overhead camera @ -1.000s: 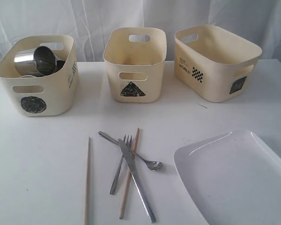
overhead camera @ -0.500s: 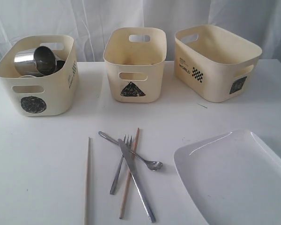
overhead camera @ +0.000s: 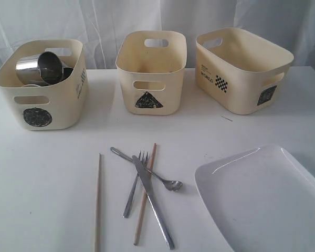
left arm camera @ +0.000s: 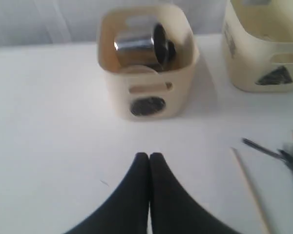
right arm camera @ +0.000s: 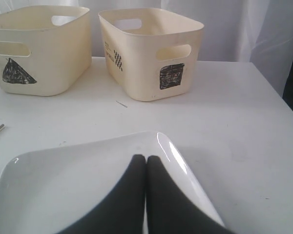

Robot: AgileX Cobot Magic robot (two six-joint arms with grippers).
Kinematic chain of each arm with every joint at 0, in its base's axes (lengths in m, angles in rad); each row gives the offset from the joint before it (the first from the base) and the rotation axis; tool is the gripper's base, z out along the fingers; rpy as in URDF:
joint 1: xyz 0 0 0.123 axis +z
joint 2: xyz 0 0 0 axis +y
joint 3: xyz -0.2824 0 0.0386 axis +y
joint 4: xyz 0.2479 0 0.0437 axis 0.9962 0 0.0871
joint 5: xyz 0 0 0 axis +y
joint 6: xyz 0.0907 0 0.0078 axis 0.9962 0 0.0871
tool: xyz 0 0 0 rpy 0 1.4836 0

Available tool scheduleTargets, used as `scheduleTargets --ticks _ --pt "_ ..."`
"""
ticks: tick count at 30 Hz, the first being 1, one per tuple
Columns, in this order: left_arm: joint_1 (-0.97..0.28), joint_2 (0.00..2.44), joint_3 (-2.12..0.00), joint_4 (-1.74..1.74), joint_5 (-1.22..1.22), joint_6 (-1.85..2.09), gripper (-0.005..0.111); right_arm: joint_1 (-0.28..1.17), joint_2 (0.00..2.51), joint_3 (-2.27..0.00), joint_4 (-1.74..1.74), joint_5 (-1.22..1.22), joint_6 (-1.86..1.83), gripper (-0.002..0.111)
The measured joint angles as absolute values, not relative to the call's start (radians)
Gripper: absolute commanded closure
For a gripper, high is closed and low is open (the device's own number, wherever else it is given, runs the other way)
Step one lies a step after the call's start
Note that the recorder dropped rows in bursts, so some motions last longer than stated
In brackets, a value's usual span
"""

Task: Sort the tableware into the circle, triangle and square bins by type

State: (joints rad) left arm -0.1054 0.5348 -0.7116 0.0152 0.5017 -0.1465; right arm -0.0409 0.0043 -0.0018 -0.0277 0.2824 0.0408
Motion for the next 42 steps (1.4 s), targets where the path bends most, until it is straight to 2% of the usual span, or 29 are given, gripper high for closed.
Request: scheduleTargets --ticks 9,19,28,37,42 --pt "-0.105 0.525 -0.707 -0.122 0.633 -0.228 0.107 -0.041 0.004 -0.002 -0.028 0.282 0.041 0.108" --pt "-0.086 0.487 -0.685 0.203 0.583 -0.353 0.107 -0.041 0.004 -0.002 -0.028 0.284 0.041 0.108" --pt "0.024 0.324 -0.402 0.208 0.319 -0.227 0.107 -0.041 0.004 -0.002 -0.028 0.284 0.041 0.108" --pt "0.025 0.037 -0.128 0.21 0.289 -0.255 0.107 -0.041 0.004 -0.002 -0.028 0.284 0.041 0.108" --pt "0.032 0.008 -0.018 0.194 0.262 -0.255 0.107 -0.041 0.004 -0.002 -0.028 0.284 0.041 0.108"
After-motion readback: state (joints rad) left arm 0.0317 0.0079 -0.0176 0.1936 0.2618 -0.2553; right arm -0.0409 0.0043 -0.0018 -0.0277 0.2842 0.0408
